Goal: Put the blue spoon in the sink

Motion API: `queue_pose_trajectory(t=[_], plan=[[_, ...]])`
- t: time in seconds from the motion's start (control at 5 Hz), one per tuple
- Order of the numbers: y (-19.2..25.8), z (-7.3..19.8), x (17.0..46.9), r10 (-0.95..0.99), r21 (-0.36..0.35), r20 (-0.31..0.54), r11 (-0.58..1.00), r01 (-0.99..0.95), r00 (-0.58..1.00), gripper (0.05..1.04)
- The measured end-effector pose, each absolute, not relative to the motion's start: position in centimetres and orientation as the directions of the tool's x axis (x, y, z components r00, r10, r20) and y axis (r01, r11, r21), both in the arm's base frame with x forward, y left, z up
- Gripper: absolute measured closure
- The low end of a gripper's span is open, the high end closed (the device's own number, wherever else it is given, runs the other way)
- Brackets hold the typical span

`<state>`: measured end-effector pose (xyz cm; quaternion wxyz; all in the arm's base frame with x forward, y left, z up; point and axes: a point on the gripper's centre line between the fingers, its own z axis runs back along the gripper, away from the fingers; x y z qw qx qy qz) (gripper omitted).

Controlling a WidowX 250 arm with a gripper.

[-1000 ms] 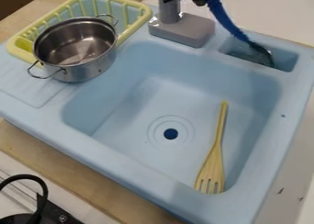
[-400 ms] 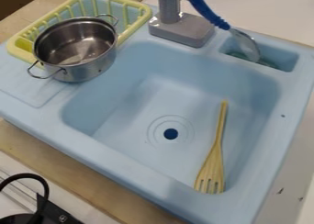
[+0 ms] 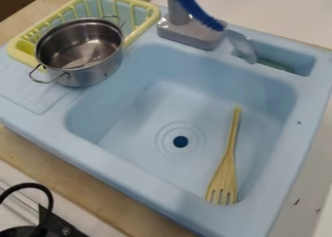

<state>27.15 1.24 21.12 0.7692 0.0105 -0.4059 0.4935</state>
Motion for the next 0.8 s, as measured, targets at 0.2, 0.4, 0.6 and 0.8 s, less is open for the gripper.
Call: queue_pose_trajectory(t=[0.2,0.4,0.6,0.8], plan=[[1.9,21.1,26.4,0.749,-0.347,0.641,0.476,-0.808,0.166,0.855],[2.9,21.9,26.1,0.768,-0.361,0.632,0.403,-0.841,0.097,0.855],[5.1,23.1,25.7,0.799,-0.364,0.602,0.268,-0.892,-0.006,0.855],[7.0,23.4,25.1,0.803,-0.354,0.594,0.207,-0.912,-0.048,0.855]])
